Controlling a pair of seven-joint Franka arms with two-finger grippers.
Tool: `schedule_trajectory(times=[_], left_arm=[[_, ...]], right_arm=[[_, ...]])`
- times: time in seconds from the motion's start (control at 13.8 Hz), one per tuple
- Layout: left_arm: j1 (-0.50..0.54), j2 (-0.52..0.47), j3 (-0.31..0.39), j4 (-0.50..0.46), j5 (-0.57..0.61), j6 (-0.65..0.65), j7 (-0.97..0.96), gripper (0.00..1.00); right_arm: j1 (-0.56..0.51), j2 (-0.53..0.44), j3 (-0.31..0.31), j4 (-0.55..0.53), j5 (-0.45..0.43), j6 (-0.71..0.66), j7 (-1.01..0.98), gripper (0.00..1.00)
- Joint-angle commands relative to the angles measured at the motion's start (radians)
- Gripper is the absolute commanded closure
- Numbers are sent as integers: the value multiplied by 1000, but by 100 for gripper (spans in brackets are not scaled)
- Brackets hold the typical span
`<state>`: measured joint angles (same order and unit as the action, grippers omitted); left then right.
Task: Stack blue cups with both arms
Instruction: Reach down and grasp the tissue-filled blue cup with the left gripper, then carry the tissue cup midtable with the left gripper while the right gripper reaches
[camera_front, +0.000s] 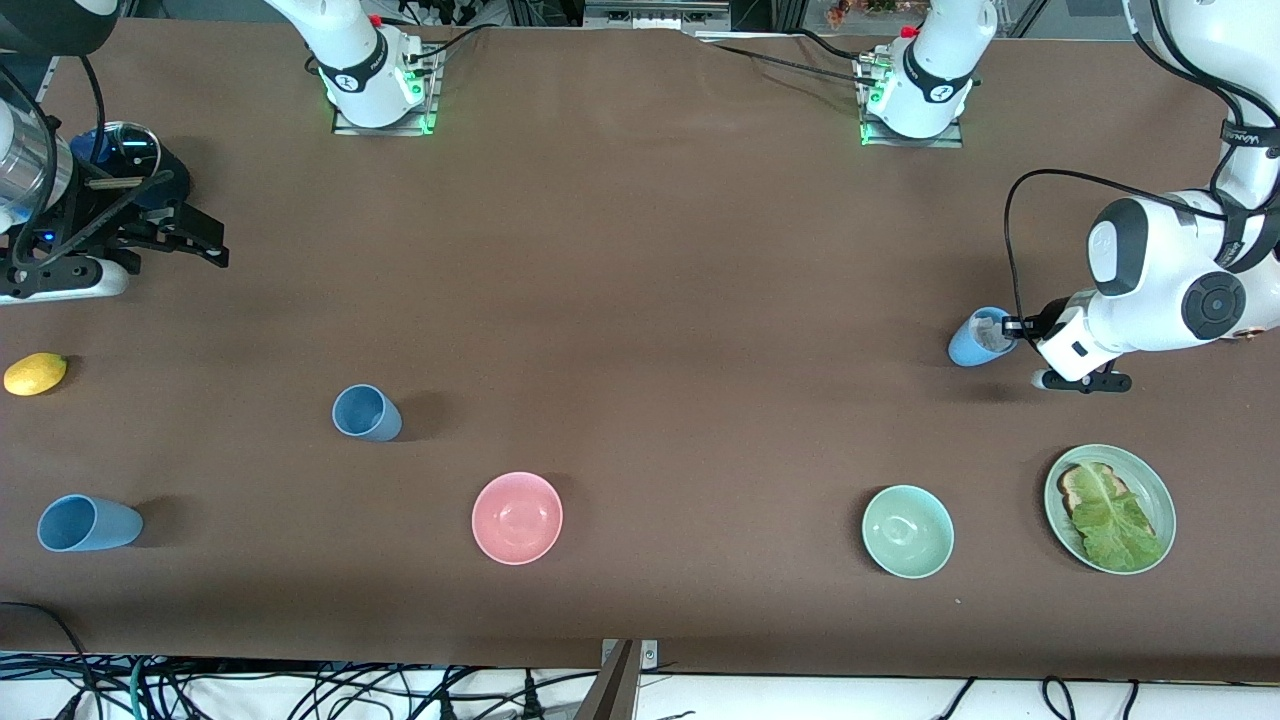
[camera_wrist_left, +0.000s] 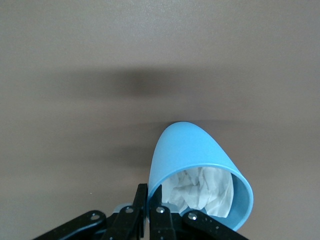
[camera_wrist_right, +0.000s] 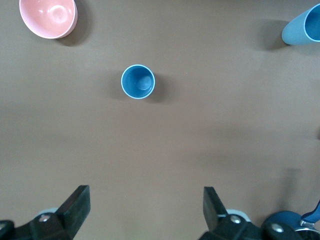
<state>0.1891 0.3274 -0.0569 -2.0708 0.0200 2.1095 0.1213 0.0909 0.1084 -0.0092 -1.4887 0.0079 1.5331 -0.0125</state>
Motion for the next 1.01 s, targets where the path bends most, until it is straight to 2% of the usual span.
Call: schedule_trajectory(times=[0.0, 0.14, 0.36, 0.51, 0.72, 0.94], left_arm=[[-10, 5, -3, 32, 26, -9, -45, 100], [-54, 5, -3, 124, 14, -133, -58, 100], [-181, 5, -4, 253, 11, -296, -187, 100], [-297, 25, -11, 261, -30, -302, -309, 100], [-468, 106, -11, 345, -168, -299, -487, 100], [-560, 154, -11, 405, -294, -296, -560, 100]], right_arm=[[-2, -3, 1, 4, -3, -5, -4, 0], [-2, -3, 1, 5, -5, -5, -6, 0], [-2, -4, 1, 5, -8, -4, -4, 0], [-2, -3, 1, 5, -8, -4, -4, 0], [-2, -3, 3, 4, -8, -4, -4, 0], [-2, 0, 3, 4, -6, 1, -4, 0]])
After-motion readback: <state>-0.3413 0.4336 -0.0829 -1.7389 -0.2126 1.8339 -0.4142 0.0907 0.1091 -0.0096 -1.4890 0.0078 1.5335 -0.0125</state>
